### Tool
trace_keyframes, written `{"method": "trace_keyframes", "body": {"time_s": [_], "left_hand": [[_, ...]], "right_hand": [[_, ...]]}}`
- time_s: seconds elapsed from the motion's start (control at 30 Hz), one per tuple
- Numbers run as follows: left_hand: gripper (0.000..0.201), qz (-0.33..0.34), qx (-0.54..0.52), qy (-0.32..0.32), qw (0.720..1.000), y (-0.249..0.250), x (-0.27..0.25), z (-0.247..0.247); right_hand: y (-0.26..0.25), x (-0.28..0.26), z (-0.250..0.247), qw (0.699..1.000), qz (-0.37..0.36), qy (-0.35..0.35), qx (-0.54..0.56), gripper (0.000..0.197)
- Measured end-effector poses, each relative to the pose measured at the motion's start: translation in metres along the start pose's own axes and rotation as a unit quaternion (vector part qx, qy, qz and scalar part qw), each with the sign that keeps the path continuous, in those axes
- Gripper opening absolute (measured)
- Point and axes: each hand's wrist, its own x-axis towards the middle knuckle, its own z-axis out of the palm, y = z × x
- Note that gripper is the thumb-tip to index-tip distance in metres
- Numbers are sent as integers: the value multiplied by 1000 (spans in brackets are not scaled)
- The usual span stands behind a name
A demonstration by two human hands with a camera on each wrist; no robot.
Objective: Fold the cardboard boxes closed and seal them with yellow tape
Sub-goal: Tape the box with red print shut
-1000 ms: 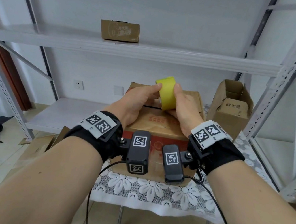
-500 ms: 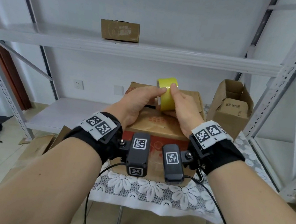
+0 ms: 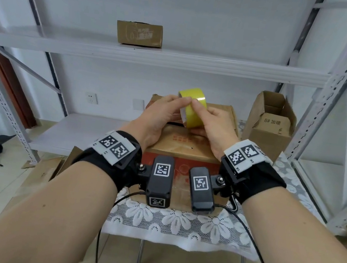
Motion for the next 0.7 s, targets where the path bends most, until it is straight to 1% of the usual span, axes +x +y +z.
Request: {"method": "trace_keyframes", "body": {"time_s": [0.1, 0.13, 0.17, 0.2, 0.23, 0.3, 0.47, 0.6, 0.7], "left_hand": [[82, 7, -17, -3, 1000, -2, 2, -5], [96, 11, -9, -11, 1000, -3, 2, -7], [103, 16, 8, -24, 1000, -3, 0, -7], [104, 23, 28, -38, 999, -3, 0, -7], [99, 29, 52, -49, 997, -3, -1, -6], [86, 38, 75, -42, 996, -4, 0, -4], [79, 39, 46, -16, 998, -6, 1, -3], [85, 32, 2, -14, 999, -4, 2, -4], [77, 38, 16, -12, 999, -3, 1, -3]], "right_hand": [[0, 1, -2, 1000, -6, 14, 16, 31], [0, 2, -2, 1000, -6, 17, 17, 33], [0, 2, -2, 1000, -4, 20, 16, 34], [1, 3, -1, 1000, -2, 24, 15, 35], [0, 3, -1, 999, 0, 27, 17, 35], [0, 4, 0, 999, 2, 28, 17, 33], [2, 5, -2, 1000, -12, 18, 12, 28], [2, 4, -4, 1000, -12, 0, 23, 23], [0, 3, -4, 999, -5, 8, 36, 25]]}}
